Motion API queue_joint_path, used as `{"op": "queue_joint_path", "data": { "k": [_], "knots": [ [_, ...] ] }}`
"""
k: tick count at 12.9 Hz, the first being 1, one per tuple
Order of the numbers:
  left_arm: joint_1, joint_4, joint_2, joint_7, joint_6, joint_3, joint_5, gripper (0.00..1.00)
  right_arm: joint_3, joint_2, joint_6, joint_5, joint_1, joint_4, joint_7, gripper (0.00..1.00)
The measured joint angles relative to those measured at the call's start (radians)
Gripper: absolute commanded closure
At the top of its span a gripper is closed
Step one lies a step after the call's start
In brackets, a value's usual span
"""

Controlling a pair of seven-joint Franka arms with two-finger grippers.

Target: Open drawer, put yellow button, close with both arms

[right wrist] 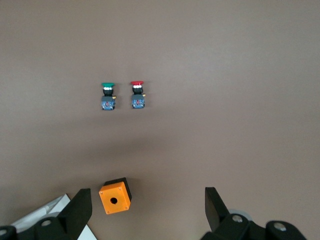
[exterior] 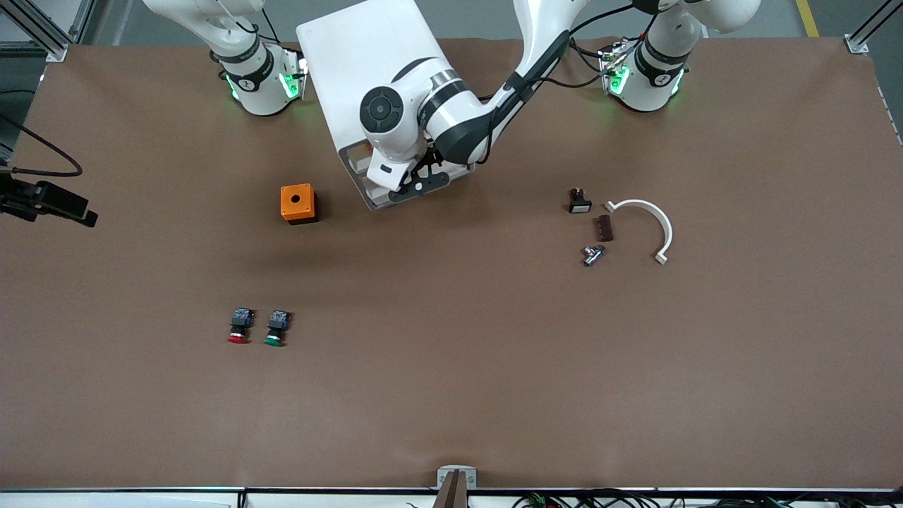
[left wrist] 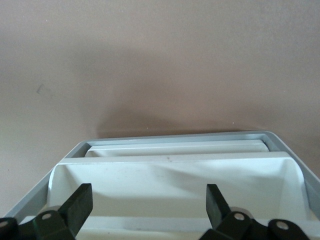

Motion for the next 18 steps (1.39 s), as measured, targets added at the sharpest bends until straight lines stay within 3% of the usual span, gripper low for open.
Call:
{"op": "queue_joint_path", "data": {
  "k": [4, 7, 9, 13, 18],
  "knots": [
    [-0.014, -0.001, 0.003, 0.005, 0.017, 0.005, 0.011, 0.0, -0.008, -0.1, 0.099, -0.01, -0.001, -0.165, -0.005, 0.0],
    [0.04, 0.004, 0.002, 0.004, 0.029, 0.046, 0.124, 0.0, -0.004, -0.158, 0.12, -0.013, -0.001, -0.229, -0.008, 0.0],
    [0.154, 0.016, -0.003, 0.021, 0.036, 0.06, 0.185, 0.0, 0.006, -0.165, 0.12, -0.021, -0.001, -0.229, -0.009, 0.0],
    [0.428, 0.035, -0.057, 0.214, 0.053, 0.062, 0.194, 0.0, 0.011, -0.168, 0.117, -0.026, -0.008, -0.227, -0.008, 0.0],
    [0.608, 0.036, -0.192, 0.338, 0.032, 0.062, 0.195, 0.0, 0.038, -0.17, 0.102, -0.027, -0.031, -0.217, -0.008, 0.0]
  ]
}}
